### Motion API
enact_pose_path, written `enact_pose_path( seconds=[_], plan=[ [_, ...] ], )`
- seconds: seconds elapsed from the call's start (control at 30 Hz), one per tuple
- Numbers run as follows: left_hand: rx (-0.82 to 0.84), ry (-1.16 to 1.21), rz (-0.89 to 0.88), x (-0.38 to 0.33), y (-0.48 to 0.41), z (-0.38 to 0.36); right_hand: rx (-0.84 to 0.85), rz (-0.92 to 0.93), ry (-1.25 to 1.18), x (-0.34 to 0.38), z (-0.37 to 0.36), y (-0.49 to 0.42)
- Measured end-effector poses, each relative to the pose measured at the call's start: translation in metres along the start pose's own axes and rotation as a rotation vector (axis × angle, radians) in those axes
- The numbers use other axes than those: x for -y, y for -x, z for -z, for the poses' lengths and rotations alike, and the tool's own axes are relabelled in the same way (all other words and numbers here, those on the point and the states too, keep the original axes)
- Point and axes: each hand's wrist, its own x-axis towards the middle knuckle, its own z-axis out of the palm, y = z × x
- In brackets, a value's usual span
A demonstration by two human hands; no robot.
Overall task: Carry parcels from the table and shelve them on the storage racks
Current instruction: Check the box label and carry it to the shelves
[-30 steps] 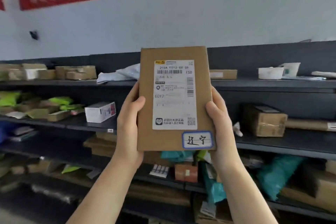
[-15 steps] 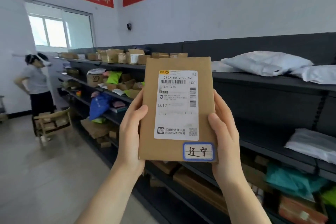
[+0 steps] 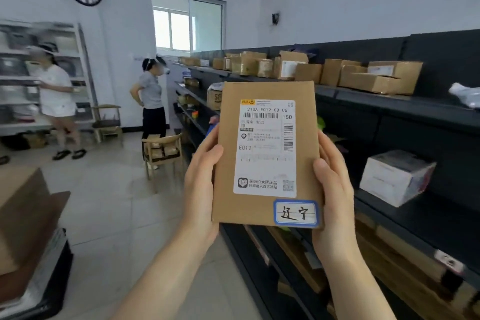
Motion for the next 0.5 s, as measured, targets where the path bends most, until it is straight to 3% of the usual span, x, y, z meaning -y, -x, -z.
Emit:
enact_pose_path(
  seconds=[0.23, 0.5],
  plan=[
    [-0.058, -0.050, -0.029, 0.023, -0.117, 0.069, 0.060, -0.016, -0.069, -0.098, -0.061, -0.090],
    [-0.016, -0.048, 0.004, 0.046, -0.295, 0.161, -0.012, -0.024, -0.087, -0.216, -0.153, -0.213]
  ],
)
